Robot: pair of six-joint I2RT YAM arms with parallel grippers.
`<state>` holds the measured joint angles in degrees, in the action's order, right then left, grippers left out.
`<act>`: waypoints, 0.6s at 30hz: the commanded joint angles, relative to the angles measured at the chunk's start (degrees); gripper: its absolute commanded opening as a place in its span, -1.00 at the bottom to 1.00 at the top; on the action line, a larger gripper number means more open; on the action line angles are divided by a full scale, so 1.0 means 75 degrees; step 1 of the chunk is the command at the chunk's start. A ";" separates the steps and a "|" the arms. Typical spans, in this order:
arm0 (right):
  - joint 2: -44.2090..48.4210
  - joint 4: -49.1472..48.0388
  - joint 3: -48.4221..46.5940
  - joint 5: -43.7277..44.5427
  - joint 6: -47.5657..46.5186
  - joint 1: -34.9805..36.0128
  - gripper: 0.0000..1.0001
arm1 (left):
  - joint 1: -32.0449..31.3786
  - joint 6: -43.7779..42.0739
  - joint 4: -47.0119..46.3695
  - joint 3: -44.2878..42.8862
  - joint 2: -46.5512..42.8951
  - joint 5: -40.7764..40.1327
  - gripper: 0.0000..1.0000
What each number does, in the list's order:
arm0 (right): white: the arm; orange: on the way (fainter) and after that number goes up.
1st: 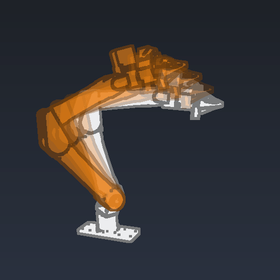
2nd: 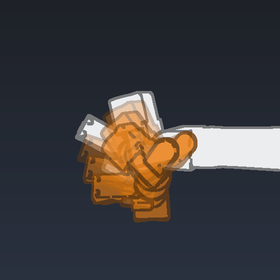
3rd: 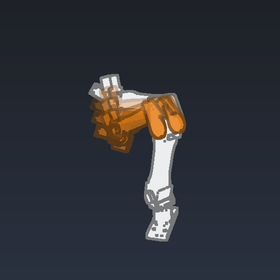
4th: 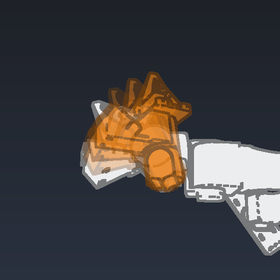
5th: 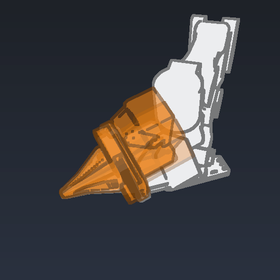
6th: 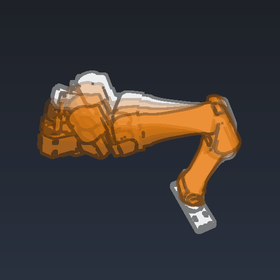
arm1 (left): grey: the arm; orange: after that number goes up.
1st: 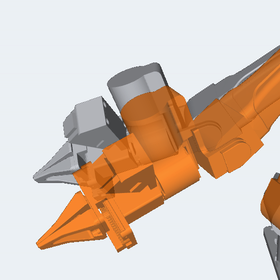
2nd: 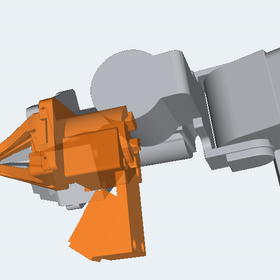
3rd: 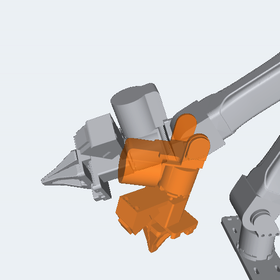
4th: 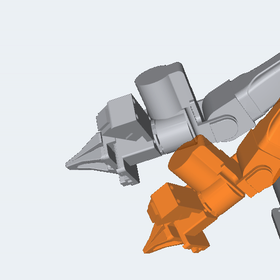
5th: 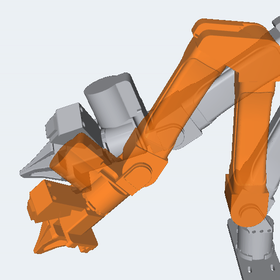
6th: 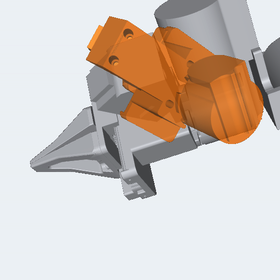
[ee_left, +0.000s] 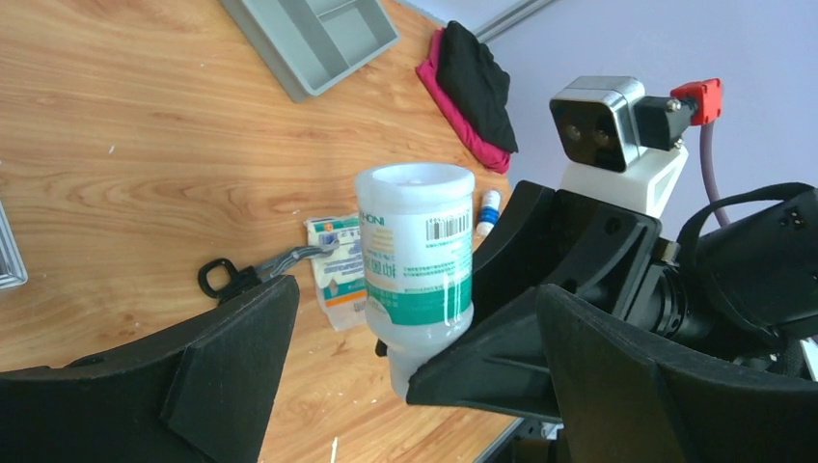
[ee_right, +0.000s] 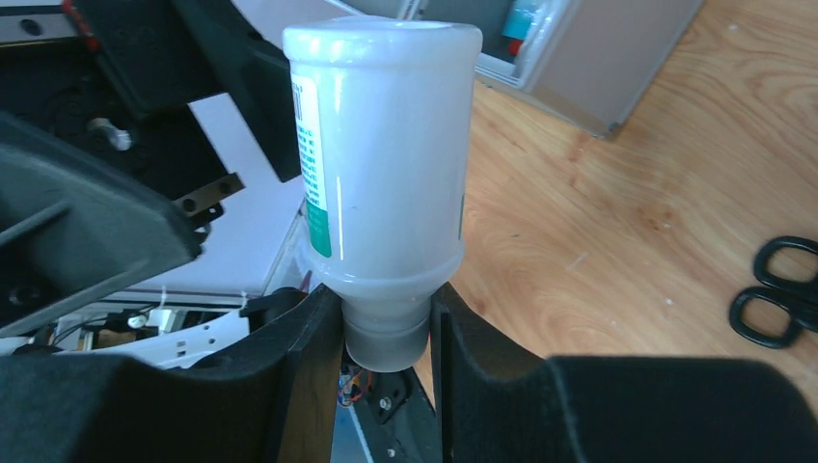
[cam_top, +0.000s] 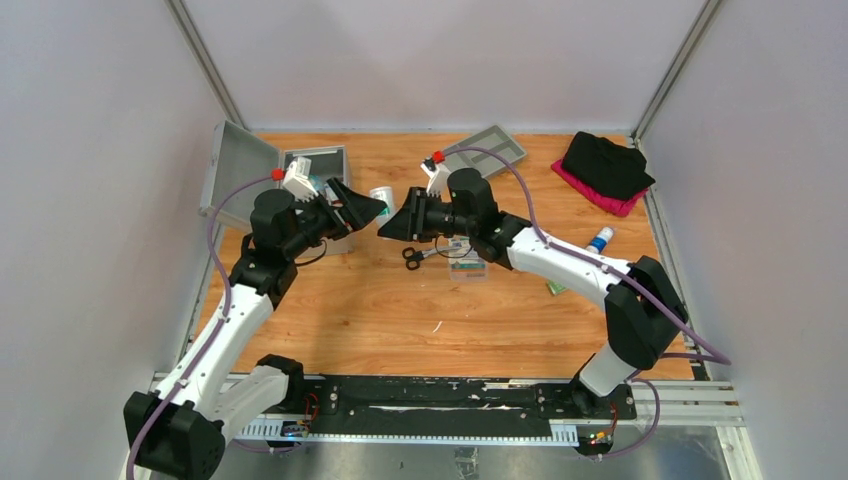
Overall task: Organize the medicine kit
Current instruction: Pick up the pill bottle at the center of the board.
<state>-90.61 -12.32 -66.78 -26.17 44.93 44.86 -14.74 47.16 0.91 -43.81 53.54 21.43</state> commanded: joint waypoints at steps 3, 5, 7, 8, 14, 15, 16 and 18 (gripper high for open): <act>-0.0142 -0.1268 -0.0362 -0.0724 0.0438 0.0355 -1.00 | -0.0062 -0.0064 -0.0086 0.0019 0.0107 0.0033 0.91; -0.0142 -0.1320 -0.0446 -0.0865 0.0449 0.0423 -1.00 | -0.0073 -0.0065 -0.0086 0.0016 0.0143 0.0057 0.85; -0.0140 -0.1331 -0.0485 -0.0978 0.0453 0.0459 -1.00 | -0.0073 -0.0065 -0.0086 0.0017 0.0149 0.0032 0.76; -0.0125 -0.1344 -0.0493 -0.1069 0.0445 0.0479 -1.00 | -0.0073 -0.0065 -0.0086 0.0017 0.0145 0.0010 0.71; 0.0096 -0.1355 -0.0262 -0.1101 0.0337 0.0545 -1.00 | -0.0073 -0.0047 -0.0187 0.0055 0.0115 -0.0019 0.30; 0.0149 -0.1277 -0.0216 -0.1027 0.0274 0.0540 -1.00 | -0.0073 -0.0027 -0.0282 0.0072 0.0105 -0.0014 0.21; 0.0218 -0.1175 -0.0184 -0.0919 0.0186 0.0542 -1.00 | -0.0072 -0.0013 -0.0295 0.0087 0.0094 -0.0013 0.11; 0.0314 -0.0833 -0.0179 -0.0716 -0.0023 0.0546 -0.94 | -0.0073 -0.0004 -0.0307 0.0082 0.0064 -0.0010 -0.08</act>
<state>-91.77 -18.46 -68.01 -32.36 47.16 48.03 -15.27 47.57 -0.80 -43.81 54.59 22.04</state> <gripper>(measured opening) 0.379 0.531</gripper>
